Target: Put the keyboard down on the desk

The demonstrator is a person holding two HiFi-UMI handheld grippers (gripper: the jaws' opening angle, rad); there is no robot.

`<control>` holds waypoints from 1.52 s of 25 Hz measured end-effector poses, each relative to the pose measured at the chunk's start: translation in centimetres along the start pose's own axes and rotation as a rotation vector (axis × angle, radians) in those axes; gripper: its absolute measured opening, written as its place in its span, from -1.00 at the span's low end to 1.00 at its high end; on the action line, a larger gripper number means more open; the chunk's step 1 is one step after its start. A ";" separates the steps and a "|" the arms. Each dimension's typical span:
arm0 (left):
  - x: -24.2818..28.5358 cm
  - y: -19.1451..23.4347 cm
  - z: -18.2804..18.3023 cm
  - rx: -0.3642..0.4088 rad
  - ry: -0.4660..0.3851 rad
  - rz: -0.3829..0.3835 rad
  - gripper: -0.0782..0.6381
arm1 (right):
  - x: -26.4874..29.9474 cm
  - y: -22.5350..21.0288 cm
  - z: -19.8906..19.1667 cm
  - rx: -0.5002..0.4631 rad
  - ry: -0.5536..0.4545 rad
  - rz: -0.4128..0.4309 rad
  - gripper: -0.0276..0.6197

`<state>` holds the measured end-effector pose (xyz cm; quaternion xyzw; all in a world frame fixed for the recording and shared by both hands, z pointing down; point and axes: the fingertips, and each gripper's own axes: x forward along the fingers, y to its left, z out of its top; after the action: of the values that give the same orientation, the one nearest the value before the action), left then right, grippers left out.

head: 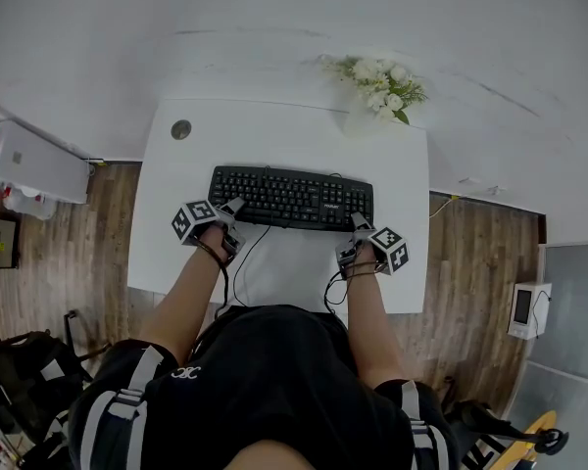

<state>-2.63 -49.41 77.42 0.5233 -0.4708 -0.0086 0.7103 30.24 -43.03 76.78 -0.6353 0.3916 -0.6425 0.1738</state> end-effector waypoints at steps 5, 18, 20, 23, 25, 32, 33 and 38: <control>-0.3 0.1 0.0 0.017 0.012 0.067 -0.15 | -0.4 -0.3 0.1 -0.059 0.002 -0.091 -0.27; -1.2 1.4 -0.1 0.064 0.018 0.281 0.08 | -1.1 -1.2 0.7 -0.243 0.001 -0.291 -0.05; -1.5 1.7 -0.3 0.065 0.030 0.304 0.06 | -1.5 -1.7 1.1 -0.297 -0.013 -0.359 0.05; -2.4 2.7 -0.4 0.065 0.029 0.344 -0.04 | -2.0 -2.2 1.3 -0.332 -0.023 -0.393 0.04; -2.8 3.0 -0.5 0.074 0.027 0.353 -0.10 | -2.2 -2.2 1.3 -0.327 -0.024 -0.376 0.02; -3.8 3.0 -1.2 0.102 0.035 0.353 -0.66 | -3.4 -2.3 1.2 -0.393 -0.058 -0.360 -0.66; -4.0 3.0 -1.3 0.113 0.036 0.355 -0.74 | -3.6 -2.3 1.2 -0.404 -0.063 -0.361 -0.78; -4.5 1.5 -1.9 0.179 0.032 0.286 -0.78 | -4.2 -0.3 0.3 -0.457 -0.076 -0.238 -0.91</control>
<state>-4.55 -45.11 75.57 0.5120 -0.5280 0.1430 0.6624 31.18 -39.93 74.13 -0.7233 0.4423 -0.5291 -0.0364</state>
